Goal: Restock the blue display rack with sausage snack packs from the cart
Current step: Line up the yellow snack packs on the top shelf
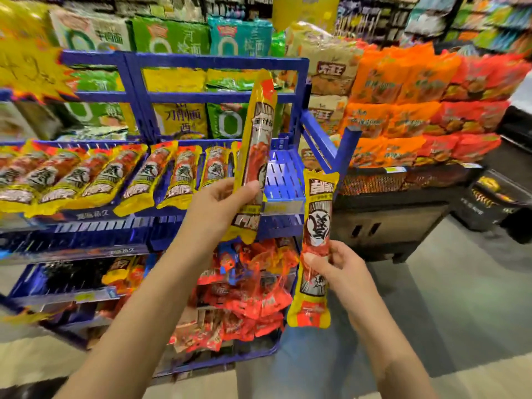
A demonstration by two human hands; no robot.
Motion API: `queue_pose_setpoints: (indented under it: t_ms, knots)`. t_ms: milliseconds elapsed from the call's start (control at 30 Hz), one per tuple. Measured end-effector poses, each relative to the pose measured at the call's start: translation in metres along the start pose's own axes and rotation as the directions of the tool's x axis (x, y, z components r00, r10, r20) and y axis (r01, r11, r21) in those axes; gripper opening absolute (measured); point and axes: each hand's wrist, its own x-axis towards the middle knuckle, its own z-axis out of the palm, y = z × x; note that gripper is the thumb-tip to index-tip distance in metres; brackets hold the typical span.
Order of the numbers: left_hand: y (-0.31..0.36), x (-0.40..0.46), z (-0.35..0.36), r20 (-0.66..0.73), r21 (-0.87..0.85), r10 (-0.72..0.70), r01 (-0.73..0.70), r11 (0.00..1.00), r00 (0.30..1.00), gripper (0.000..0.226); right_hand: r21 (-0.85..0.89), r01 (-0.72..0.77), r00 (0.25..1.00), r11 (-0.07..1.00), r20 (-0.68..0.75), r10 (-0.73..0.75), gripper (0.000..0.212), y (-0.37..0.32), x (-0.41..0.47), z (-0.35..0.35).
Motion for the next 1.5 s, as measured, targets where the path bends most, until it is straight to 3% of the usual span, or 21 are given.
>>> queue_pose_setpoints:
  t_ms: [100, 200, 500, 667, 833, 1000, 1100, 1333, 1433, 1500]
  knots:
    - [0.004, 0.026, 0.006, -0.076, 0.172, 0.036, -0.023, 0.985, 0.996, 0.040, 0.015, 0.003, 0.999, 1.000, 0.041, -0.003, 0.022, -0.007, 0.009, -0.001]
    - [0.009, 0.048, 0.024, -0.062, 0.327, 0.090, -0.065, 0.943, 0.994, 0.021, 0.003, -0.006, 0.997, 1.000, 0.078, 0.006, 0.022, -0.013, 0.019, -0.006]
    - [0.007, 0.087, 0.058, -0.139, 0.491, -0.005, 0.074, 0.868, 0.990, 0.047, -0.030, 0.004, 0.990, 1.000, 0.144, 0.001, 0.022, -0.031, 0.047, -0.021]
    - [-0.005, 0.093, 0.072, -0.254, 0.784, 0.207, 0.076, 0.616, 0.945, 0.039, -0.055, 0.003, 0.986, 0.999, 0.168, 0.007, 0.022, -0.031, 0.055, -0.027]
    - [-0.013, 0.094, 0.088, -0.322, 0.866, 0.214, 0.195, 0.461, 0.922, 0.043, -0.105, -0.003, 0.983, 0.994, 0.183, 0.022, 0.026, -0.031, 0.061, -0.031]
    - [-0.028, 0.098, 0.098, -0.307, 0.928, 0.330, 0.203, 0.313, 0.893, 0.046, -0.122, -0.013, 0.981, 0.992, 0.193, 0.036, 0.027, -0.030, 0.061, -0.032]
    - [-0.037, 0.099, 0.100, -0.298, 0.937, 0.363, 0.198, 0.289, 0.883, 0.046, -0.108, -0.020, 0.980, 0.994, 0.195, 0.041, 0.025, -0.031, 0.061, -0.034]
    - [-0.030, 0.095, 0.091, -0.249, 0.946, 0.281, 0.171, 0.275, 0.927, 0.059, -0.116, -0.020, 0.979, 0.993, 0.199, 0.043, 0.025, -0.034, 0.060, -0.037]
    - [-0.017, 0.090, 0.078, -0.230, 0.928, 0.297, 0.117, 0.354, 0.927, 0.057, -0.120, -0.004, 0.977, 0.993, 0.213, 0.030, 0.024, -0.037, 0.059, -0.040]
    - [-0.003, 0.084, 0.063, -0.166, 0.885, 0.370, -0.028, 0.466, 0.914, 0.052, -0.165, 0.022, 0.970, 0.986, 0.241, 0.019, 0.025, -0.042, 0.060, -0.044]
